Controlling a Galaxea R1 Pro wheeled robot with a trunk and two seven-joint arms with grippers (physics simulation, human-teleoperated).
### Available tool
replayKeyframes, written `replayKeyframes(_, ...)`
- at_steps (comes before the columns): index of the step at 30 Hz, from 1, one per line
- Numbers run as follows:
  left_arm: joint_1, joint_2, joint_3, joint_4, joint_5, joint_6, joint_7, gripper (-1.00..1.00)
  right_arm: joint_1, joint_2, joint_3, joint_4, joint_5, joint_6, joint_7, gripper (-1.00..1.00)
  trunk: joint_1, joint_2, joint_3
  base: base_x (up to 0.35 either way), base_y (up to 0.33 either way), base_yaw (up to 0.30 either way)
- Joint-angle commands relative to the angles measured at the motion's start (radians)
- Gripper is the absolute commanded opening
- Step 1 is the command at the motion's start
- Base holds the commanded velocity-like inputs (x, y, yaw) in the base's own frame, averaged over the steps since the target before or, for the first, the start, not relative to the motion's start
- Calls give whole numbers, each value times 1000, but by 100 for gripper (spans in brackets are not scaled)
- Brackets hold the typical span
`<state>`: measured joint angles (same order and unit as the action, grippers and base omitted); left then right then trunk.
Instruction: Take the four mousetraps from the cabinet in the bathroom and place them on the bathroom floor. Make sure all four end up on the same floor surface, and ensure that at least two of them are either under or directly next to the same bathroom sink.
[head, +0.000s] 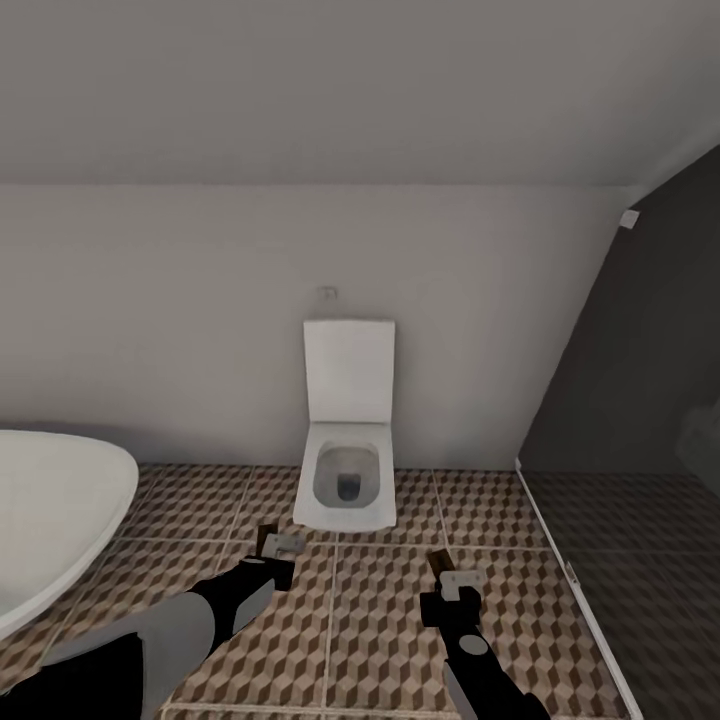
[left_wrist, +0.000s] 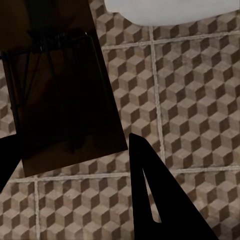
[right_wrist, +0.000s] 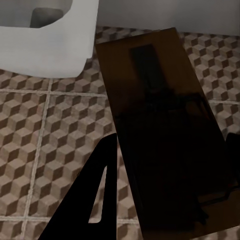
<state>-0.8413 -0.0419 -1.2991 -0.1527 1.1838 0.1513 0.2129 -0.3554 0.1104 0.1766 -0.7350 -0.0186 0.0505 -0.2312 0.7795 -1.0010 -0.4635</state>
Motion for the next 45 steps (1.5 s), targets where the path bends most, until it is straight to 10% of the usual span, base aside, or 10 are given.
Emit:
replayKeyframes(1, -1, 0, -6, -2, 2, 5, 7, -100, -1, -1, 4, -1, -3, 5, -8, -100, 4, -8, -6, 0, 0, 0)
replayKeyframes(45, -1, -6, -6, -4, 1, 5, 6, -100, -1, -3, 4, -1, 1, 4, -8, -100, 173, -316, -214, 0, 0, 0)
